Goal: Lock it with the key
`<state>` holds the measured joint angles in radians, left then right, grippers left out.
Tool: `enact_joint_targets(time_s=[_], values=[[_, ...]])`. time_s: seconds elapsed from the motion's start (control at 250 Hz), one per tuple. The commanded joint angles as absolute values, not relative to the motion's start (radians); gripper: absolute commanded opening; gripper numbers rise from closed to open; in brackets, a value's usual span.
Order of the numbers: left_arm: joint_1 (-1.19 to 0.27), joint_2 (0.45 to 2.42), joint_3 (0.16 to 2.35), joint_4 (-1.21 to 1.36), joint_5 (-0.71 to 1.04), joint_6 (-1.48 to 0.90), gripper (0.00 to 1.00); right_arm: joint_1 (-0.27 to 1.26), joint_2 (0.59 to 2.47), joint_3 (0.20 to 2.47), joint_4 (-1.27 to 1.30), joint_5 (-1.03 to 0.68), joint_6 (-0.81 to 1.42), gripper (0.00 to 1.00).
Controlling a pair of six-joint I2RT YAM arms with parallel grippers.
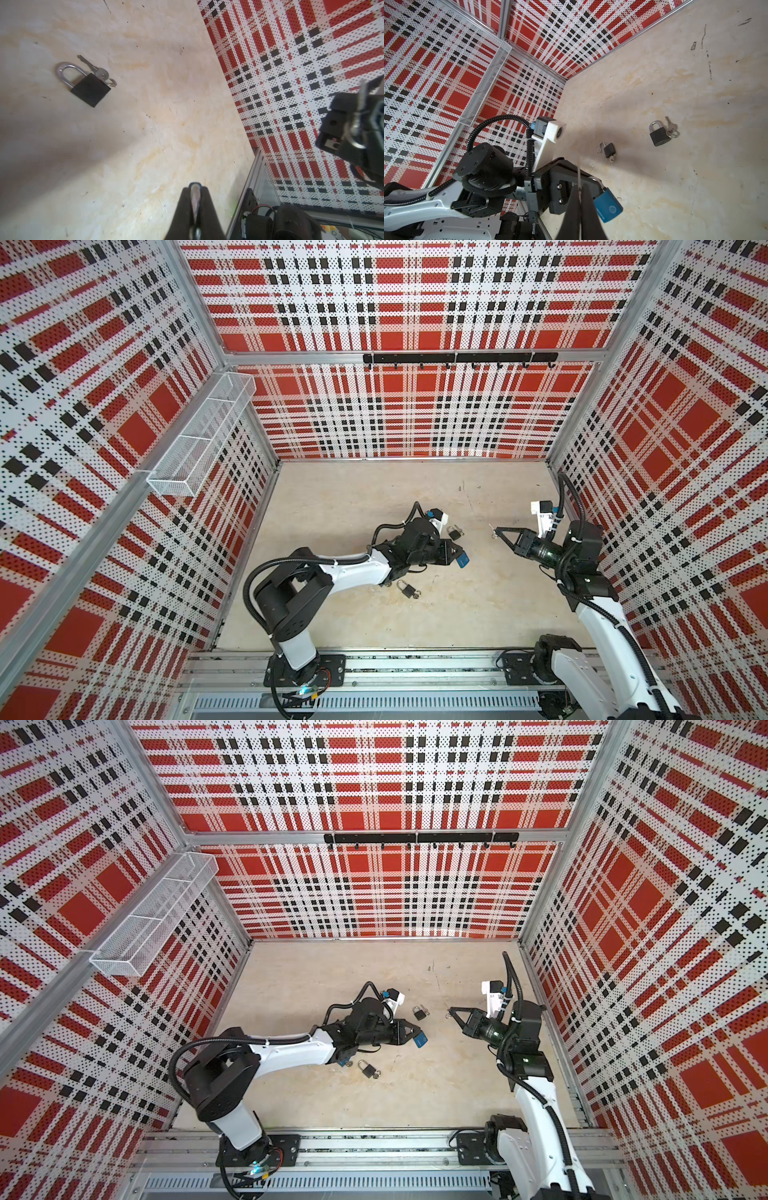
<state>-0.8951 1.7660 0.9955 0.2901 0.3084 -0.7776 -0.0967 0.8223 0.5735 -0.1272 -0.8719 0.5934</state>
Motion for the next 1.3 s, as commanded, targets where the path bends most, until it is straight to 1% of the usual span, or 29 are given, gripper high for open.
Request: enact_joint_targets(time_s=[0.0,0.156,0.368,0.86,0.9,0.936,1.012,1.132,1.248,1.296], values=[[-0.918,1.839,1.055,0.317,0.304,-0.783,0.0,-0.107,0.811,0.575,-0.1,-0.859,0.561,0.0],[-0.934,1.931,1.113,0.311,0.307,-0.792,0.0,-0.112,0.823,0.565,-0.047,-0.865,0.59,0.0],[-0.954,2.01,1.17,0.279,0.278,-0.792,0.0,-0.112,0.846,0.559,0.021,-0.896,0.607,0.0],[-0.968,2.069,1.24,0.18,0.217,-0.771,0.0,-0.112,0.863,0.556,0.034,-0.896,0.606,0.0],[-0.968,2.069,1.243,0.171,0.212,-0.766,0.03,-0.112,0.867,0.557,0.037,-0.9,0.609,0.0],[-0.97,2.066,1.246,0.162,0.204,-0.764,0.07,-0.112,0.87,0.557,0.038,-0.903,0.61,0.0],[-0.968,2.067,1.252,0.15,0.195,-0.756,0.11,-0.112,0.871,0.556,0.043,-0.908,0.613,0.0],[-0.968,2.061,1.258,0.127,0.171,-0.749,0.25,-0.112,0.866,0.556,0.026,-0.895,0.605,0.0],[-0.964,2.047,1.264,0.093,0.147,-0.729,0.32,-0.112,0.862,0.549,0.001,-0.874,0.593,0.0],[-0.964,2.04,1.264,0.083,0.138,-0.722,0.34,-0.112,0.859,0.549,-0.016,-0.868,0.584,0.0]])
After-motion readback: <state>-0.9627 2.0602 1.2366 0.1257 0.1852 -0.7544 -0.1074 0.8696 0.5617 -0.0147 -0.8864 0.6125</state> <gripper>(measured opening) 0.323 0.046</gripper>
